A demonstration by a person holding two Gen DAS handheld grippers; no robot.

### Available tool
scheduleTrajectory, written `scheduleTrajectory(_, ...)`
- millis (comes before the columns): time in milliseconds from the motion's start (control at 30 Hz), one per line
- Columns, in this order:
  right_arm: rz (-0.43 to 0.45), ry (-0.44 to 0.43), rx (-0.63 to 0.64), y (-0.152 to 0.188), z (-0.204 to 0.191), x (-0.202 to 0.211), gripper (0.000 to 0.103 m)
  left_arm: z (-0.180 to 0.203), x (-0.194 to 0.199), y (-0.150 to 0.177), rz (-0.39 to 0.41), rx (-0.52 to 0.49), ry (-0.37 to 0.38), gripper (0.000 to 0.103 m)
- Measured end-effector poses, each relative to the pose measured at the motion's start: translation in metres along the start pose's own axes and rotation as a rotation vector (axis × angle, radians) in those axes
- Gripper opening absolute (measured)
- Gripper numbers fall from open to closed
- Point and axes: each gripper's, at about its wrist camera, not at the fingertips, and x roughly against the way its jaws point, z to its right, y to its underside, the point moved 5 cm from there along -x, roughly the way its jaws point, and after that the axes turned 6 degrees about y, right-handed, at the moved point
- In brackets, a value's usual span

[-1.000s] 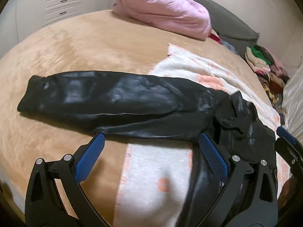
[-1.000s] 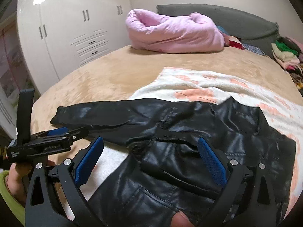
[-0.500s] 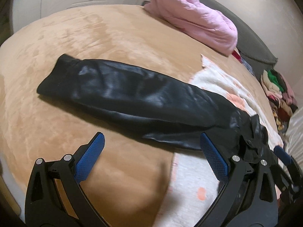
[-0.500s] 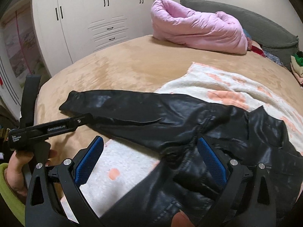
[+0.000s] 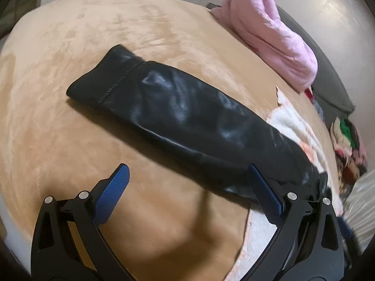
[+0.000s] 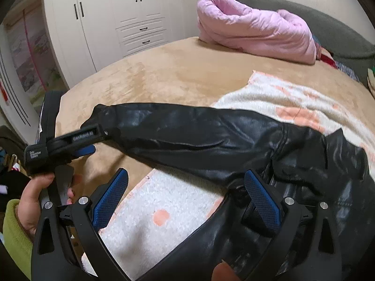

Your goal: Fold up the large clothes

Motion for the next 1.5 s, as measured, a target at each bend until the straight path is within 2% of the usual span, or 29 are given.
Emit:
scheduleTrajectory(233,-0.033,0.017,-0.052,0.016,0.019,-0.005,0.099,-0.020,-0.012,-0.017,0.032,0.102,0.043,0.091)
scheduleTrajectory(267,-0.035,0.020,-0.062,0.018,0.022,-0.005,0.099,-0.021,-0.013,-0.020,0.045,0.103,0.034,0.079)
scheduleTrajectory(300,-0.039,0.023,-0.071,0.020,0.026,-0.005,0.099,-0.021,-0.015,-0.022,0.048,0.096,0.024,0.053)
scheduleTrajectory(367,-0.046,0.031,-0.095,0.024,0.034,-0.003,0.099,-0.020,-0.018,-0.023,0.042,0.090,0.017,0.028)
scheduleTrajectory(500,-0.037,0.037,-0.137,0.030,0.048,0.005,0.099,-0.005,-0.007,-0.025,0.072,0.010,0.045,0.008)
scheduleTrajectory(733,-0.013,0.049,-0.201,0.037,0.075,0.029,0.099,0.046,0.039,-0.030,0.164,-0.105,0.123,0.002)
scheduleTrajectory(1067,0.047,0.067,-0.317,0.051,0.119,0.074,0.099,0.123,0.075,-0.029,0.227,-0.242,0.179,0.000)
scheduleTrajectory(1333,0.108,0.109,-0.427,0.070,0.169,0.113,0.099,0.199,0.089,-0.012,0.232,-0.391,0.242,0.000)
scheduleTrajectory(1500,0.148,0.154,-0.498,0.085,0.207,0.140,0.099,0.255,0.090,0.012,0.215,-0.508,0.281,0.000)
